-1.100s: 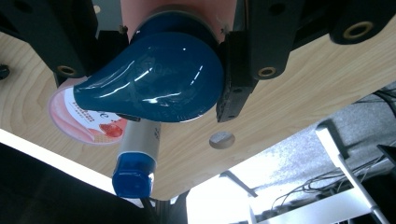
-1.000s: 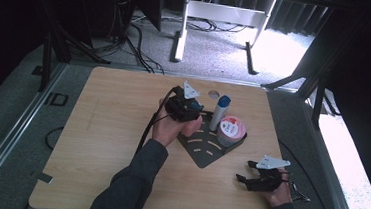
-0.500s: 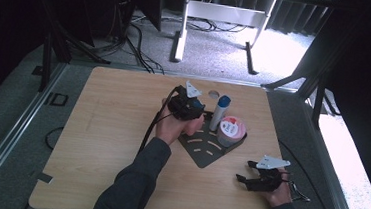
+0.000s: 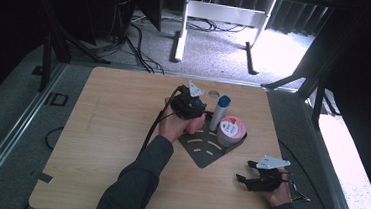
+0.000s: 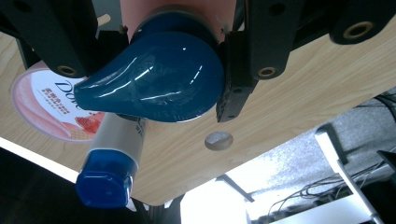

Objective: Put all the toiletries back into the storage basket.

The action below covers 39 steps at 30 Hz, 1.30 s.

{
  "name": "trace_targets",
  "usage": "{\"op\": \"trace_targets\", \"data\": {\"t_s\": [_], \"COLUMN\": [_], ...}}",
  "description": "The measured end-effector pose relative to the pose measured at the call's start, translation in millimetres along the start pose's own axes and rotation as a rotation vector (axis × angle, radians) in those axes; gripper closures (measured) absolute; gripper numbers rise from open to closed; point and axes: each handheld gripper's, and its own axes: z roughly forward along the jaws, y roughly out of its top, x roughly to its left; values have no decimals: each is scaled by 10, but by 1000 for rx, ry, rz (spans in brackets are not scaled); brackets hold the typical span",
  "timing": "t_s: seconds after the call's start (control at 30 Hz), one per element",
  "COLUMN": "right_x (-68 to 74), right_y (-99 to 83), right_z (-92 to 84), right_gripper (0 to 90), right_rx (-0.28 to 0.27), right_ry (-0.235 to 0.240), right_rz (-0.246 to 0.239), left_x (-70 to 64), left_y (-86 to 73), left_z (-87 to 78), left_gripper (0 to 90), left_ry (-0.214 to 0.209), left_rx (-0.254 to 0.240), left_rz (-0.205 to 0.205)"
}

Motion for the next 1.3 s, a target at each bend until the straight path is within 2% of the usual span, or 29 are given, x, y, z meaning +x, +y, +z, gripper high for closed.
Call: {"op": "trace_targets", "data": {"t_s": [0.37,0.93,1.3], "right_x": [0,-1,-2], "right_y": [0,0,0], "right_z": [0,0,0], "right_gripper": [238,237,235], "right_rx": [0,1,1], "right_ry": [0,1,2], "right_rz": [0,-1,-3], "left_x": [14,7,3], "left_y": [-21,48,34], "left_z": [141,349,499], "left_gripper": [530,530,530], "left_ry": [12,24,23], "left_rx": [11,28,41], "left_rz": [-5,-4,-33]}}
